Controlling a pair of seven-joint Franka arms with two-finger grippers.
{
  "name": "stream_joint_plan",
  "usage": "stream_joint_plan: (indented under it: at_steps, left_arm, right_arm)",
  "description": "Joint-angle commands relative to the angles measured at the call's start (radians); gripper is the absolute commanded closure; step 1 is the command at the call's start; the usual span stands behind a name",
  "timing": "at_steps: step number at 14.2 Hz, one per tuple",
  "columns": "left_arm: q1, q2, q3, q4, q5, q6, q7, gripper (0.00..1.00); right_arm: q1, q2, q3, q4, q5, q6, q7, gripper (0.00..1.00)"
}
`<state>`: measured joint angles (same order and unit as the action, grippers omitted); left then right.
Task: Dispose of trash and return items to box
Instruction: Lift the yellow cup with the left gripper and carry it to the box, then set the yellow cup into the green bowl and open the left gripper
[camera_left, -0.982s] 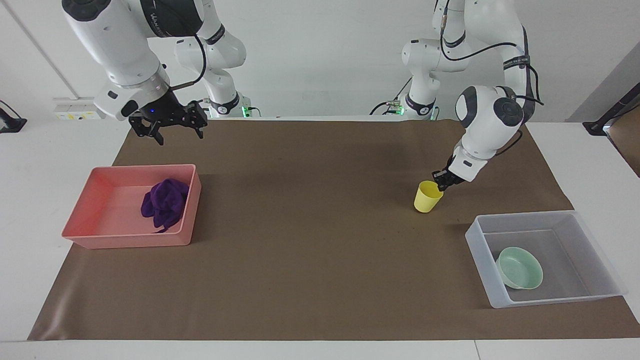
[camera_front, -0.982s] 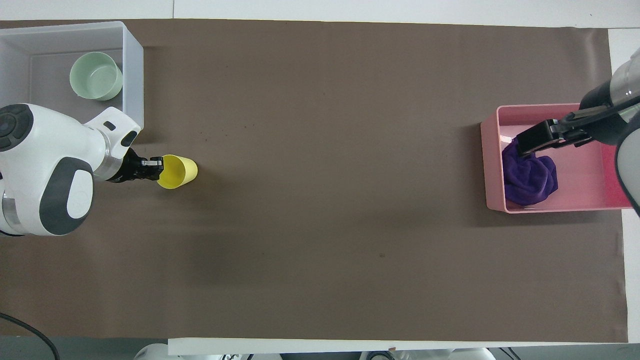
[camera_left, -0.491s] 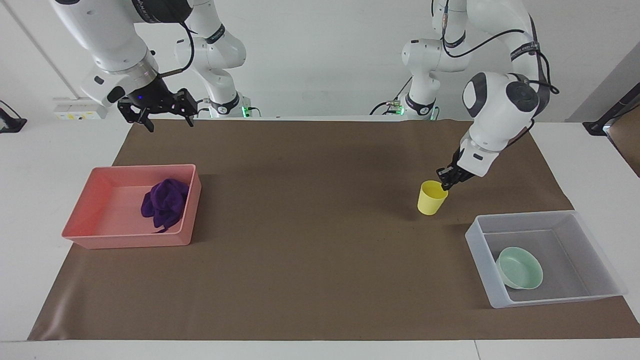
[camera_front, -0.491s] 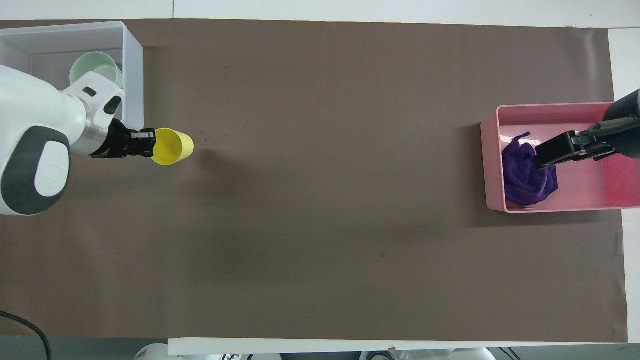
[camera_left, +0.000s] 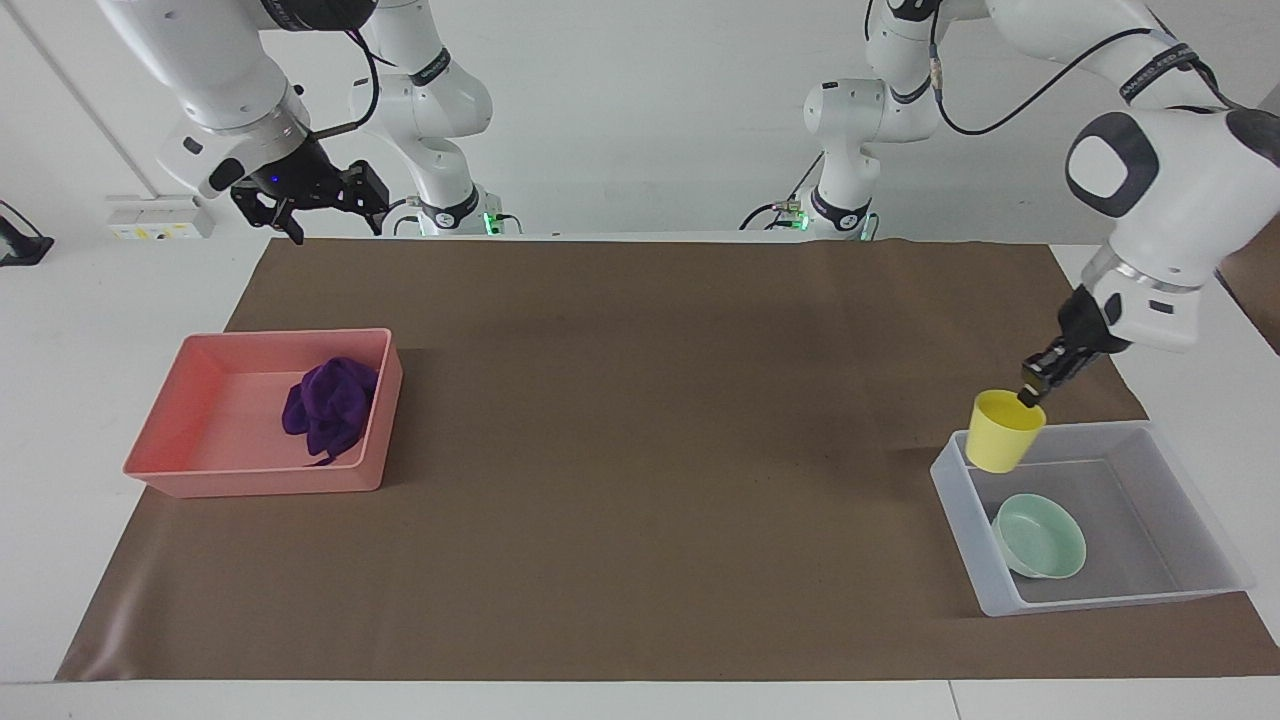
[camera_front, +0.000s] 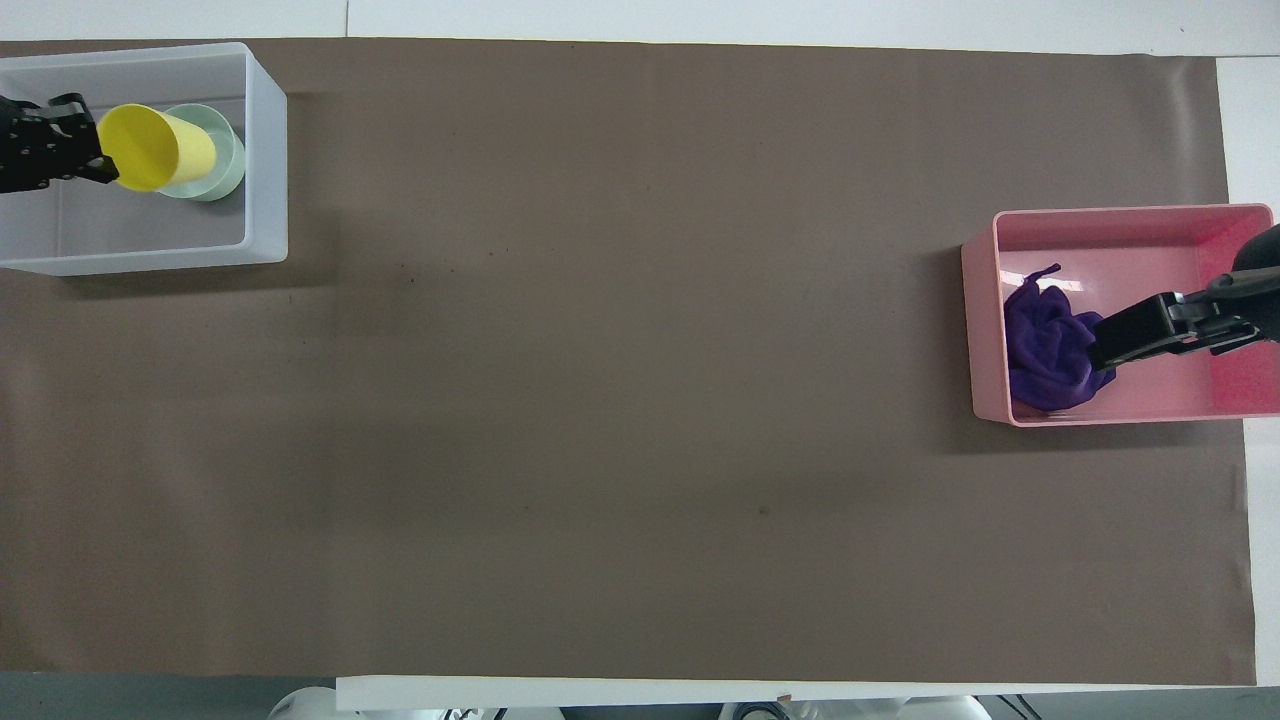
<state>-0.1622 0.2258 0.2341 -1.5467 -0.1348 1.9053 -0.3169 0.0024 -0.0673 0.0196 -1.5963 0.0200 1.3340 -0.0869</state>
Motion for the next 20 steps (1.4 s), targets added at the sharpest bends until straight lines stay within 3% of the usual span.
stream_joint_plan:
  at_steps: [1, 4, 7, 9, 12, 14, 20]
  left_arm:
    - [0.019, 0.101, 0.059, 0.068, -0.052, 0.039, 0.004, 1.00]
    - [0.024, 0.179, 0.059, 0.056, -0.057, 0.127, 0.005, 1.00]
    - [0.020, 0.198, 0.057, 0.034, -0.060, 0.158, 0.005, 0.96]
    - [0.012, 0.184, 0.056, -0.025, -0.057, 0.216, 0.024, 0.39]
    - [-0.007, 0.175, 0.056, -0.032, -0.046, 0.212, 0.038, 0.05]
    - [-0.017, 0.141, 0.054, -0.030, -0.046, 0.157, 0.036, 0.00]
    - [-0.069, -0.002, 0.044, -0.032, -0.005, -0.011, 0.042, 0.00]
  right_arm:
    - [-0.013, -0.019, 0.008, -0.025, 0.000, 0.001, -0.002, 0.00]
    - [-0.015, -0.019, 0.008, -0.025, 0.000, 0.004, -0.002, 0.00]
    - [-0.013, -0.019, 0.008, -0.025, 0.001, 0.007, 0.002, 0.00]
    - [-0.012, -0.019, 0.008, -0.025, 0.001, 0.008, 0.004, 0.00]
    - [-0.013, -0.019, 0.008, -0.025, 0.000, 0.008, 0.003, 0.00]
    - [-0.012, -0.019, 0.008, -0.024, 0.001, 0.008, 0.003, 0.00]
    - [-0.012, -0.019, 0.008, -0.024, 0.001, 0.010, 0.003, 0.00]
